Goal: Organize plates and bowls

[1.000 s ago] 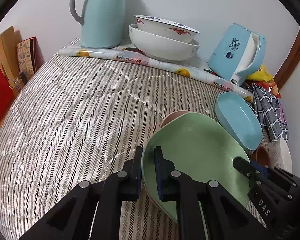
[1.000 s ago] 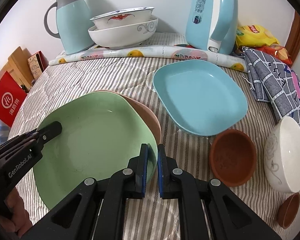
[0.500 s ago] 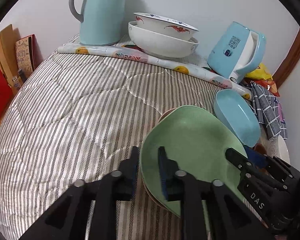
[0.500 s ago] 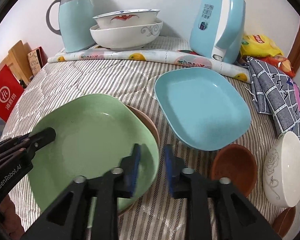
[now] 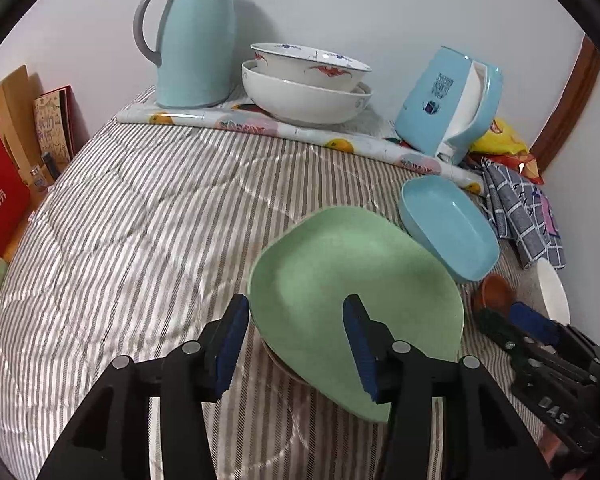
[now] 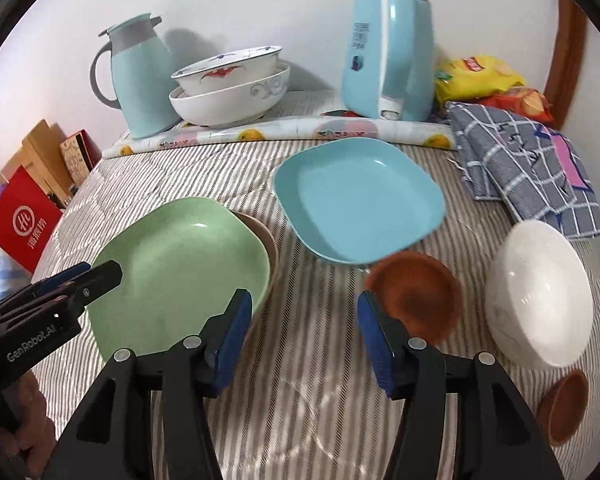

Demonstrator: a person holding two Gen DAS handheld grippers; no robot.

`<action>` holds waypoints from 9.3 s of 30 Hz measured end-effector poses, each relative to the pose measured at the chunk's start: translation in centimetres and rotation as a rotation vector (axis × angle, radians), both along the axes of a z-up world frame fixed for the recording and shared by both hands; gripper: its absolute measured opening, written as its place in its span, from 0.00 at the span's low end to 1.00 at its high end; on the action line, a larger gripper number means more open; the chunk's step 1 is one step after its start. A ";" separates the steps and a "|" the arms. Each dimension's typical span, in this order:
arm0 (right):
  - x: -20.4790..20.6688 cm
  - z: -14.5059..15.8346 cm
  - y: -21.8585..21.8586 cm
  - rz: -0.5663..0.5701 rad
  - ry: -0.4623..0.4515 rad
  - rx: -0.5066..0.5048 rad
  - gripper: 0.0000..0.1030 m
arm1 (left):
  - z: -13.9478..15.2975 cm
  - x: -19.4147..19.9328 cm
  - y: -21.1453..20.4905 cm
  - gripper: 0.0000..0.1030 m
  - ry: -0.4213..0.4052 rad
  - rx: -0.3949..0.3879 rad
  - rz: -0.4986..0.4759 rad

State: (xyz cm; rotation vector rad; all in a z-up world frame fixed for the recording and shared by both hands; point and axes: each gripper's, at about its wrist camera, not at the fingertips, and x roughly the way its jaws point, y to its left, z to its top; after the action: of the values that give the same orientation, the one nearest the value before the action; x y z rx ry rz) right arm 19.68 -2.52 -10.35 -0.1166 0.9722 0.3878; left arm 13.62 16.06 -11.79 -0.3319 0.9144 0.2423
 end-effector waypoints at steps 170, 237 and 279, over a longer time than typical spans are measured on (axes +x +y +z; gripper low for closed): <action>-4.1 10.5 -6.7 -0.174 -0.170 0.076 0.06 | 10.9 -0.2 -7.5 0.09 -0.148 0.029 -0.128; 0.2 -0.2 4.4 0.046 0.044 -0.020 0.06 | -0.5 0.6 3.0 0.09 0.081 -0.060 0.077; 3.9 -1.9 5.7 0.070 0.035 -0.062 0.21 | -1.5 2.3 3.1 0.18 0.125 -0.084 0.030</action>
State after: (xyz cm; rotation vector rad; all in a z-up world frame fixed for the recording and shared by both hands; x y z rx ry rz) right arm 23.61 3.21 -12.22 -0.2009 1.0166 0.4249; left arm 15.89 19.12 -13.28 -0.4120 1.0456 0.2546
